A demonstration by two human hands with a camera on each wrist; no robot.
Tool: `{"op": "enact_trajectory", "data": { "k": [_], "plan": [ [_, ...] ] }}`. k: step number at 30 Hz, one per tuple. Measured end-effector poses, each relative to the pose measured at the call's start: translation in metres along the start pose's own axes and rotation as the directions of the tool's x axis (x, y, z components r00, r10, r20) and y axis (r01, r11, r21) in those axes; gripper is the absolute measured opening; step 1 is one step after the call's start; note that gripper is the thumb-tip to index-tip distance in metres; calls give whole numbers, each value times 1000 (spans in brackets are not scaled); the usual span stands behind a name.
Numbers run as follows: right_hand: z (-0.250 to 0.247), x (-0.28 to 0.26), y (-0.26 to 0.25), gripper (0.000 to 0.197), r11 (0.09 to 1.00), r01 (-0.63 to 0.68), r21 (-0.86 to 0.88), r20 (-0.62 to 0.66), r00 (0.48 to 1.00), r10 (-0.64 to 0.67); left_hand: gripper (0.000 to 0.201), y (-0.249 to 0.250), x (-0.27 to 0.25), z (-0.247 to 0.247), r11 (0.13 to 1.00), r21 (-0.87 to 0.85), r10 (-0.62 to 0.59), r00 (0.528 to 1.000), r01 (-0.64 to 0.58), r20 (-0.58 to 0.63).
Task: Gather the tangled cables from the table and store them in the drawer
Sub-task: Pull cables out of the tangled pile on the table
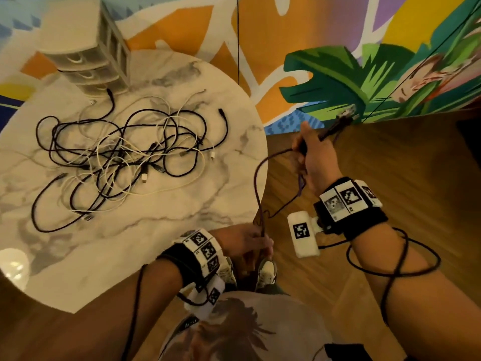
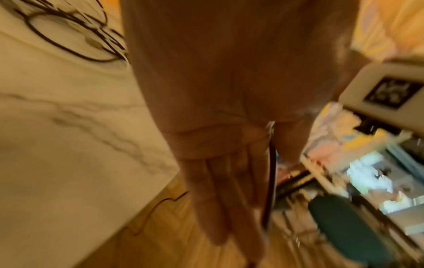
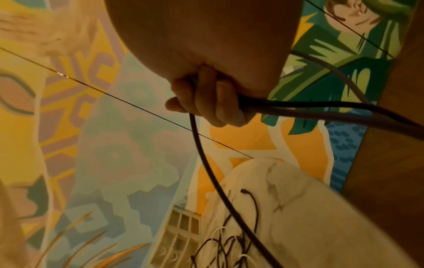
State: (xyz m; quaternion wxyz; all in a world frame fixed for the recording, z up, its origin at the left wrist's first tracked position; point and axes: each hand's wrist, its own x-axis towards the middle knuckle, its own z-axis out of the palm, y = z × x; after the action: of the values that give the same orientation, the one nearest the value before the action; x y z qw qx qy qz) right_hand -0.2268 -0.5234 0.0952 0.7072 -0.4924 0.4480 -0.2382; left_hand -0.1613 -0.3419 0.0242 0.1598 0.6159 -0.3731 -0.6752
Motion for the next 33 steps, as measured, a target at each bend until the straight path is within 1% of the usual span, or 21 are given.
{"op": "enact_trajectory", "data": {
  "k": [1, 2, 3, 4, 6, 8, 9, 10, 13, 15, 17, 19, 20, 21, 22, 23, 25, 27, 29, 31, 33],
  "plan": [
    [-6, -2, 1, 49, 998, 13, -63, 18, 1000, -12, 44, 0, 6, 5, 992, 108, -71, 997, 69, 18],
    [-13, -5, 3, 49, 990, 25, -136, 37, 999, -20, 43, 1, 11, 6, 970, 214, -108, 994, 112, -31],
    [-18, -7, 5, 50, 976, 32, -214, 52, 998, -21, 43, 5, 14, 2, 958, 264, -77, 989, 109, -126],
    [-25, -8, 9, 51, 959, 29, -282, 57, 998, -14, 45, 15, 15, -3, 965, 257, 17, 973, 44, -232],
    [-35, -12, 17, 53, 937, 10, -350, 67, 998, 15, 49, 46, 14, -15, 952, 284, 231, 874, -113, -427],
    [-41, -16, 22, 57, 938, 3, -347, 90, 995, 30, 28, 79, 18, -20, 909, 381, 351, 805, -169, -478],
    [-43, -17, 21, 57, 942, 8, -335, 91, 996, 24, 12, 94, 22, -21, 885, 429, 384, 804, -180, -455],
    [-47, -19, 19, 57, 946, 16, -323, 78, 997, 10, 8, 104, 27, -22, 868, 466, 395, 808, -172, -437],
    [-67, -20, 13, 59, 956, 50, -290, 24, 999, -45, 14, 108, 40, -34, 855, 504, 395, 783, -122, -481],
    [-84, -22, 11, 59, 958, 90, -272, 5, 996, -92, 16, 91, 49, -43, 898, 431, 319, 809, -91, -493],
    [-96, -24, 9, 62, 952, 127, -277, -14, 991, -136, 26, 72, 57, -47, 874, 480, 167, 875, 83, -454],
    [-100, -26, 9, 62, 950, 163, -267, -6, 985, -171, 41, 61, 61, -46, 802, 553, 72, 883, 225, -465],
    [-101, -26, 10, 62, 949, 177, -262, -2, 983, -184, 46, 65, 60, -43, 827, 521, 83, 869, 213, -487],
    [-99, -26, 10, 61, 946, 184, -267, -2, 981, -192, 52, 74, 58, -39, 886, 445, 124, 854, 134, -506],
    [-98, -24, 12, 58, 942, 190, -278, -7, 980, -200, 61, 89, 53, -33, 932, 361, 203, 839, -9, -504],
    [-96, -22, 13, 55, 935, 187, -301, -10, 980, -199, 68, 106, 51, -28, 939, 304, 301, 820, -164, -487],
    [-87, -21, 16, 40, 908, 203, -368, 24, 978, -208, 66, 141, 43, -19, 893, 289, 440, 798, -344, -411],
    [-77, -18, 21, 27, 936, 204, -285, 67, 979, -193, 53, 166, 38, -15, 879, 315, 460, 808, -357, -368],
    [-68, -17, 22, 28, 954, 120, -274, 18, 993, -120, 39, 178, 39, -15, 887, 348, 431, 812, -302, -394],
    [-62, -18, 24, 21, 921, 185, -344, 10, 981, -193, 32, 180, 41, -15, 853, 429, 484, 761, -298, -432],
    [-60, -21, 27, 13, 933, 249, -261, 31, 968, -250, 35, 180, 38, -13, 821, 447, 557, 672, -356, -487]
  ]
}}
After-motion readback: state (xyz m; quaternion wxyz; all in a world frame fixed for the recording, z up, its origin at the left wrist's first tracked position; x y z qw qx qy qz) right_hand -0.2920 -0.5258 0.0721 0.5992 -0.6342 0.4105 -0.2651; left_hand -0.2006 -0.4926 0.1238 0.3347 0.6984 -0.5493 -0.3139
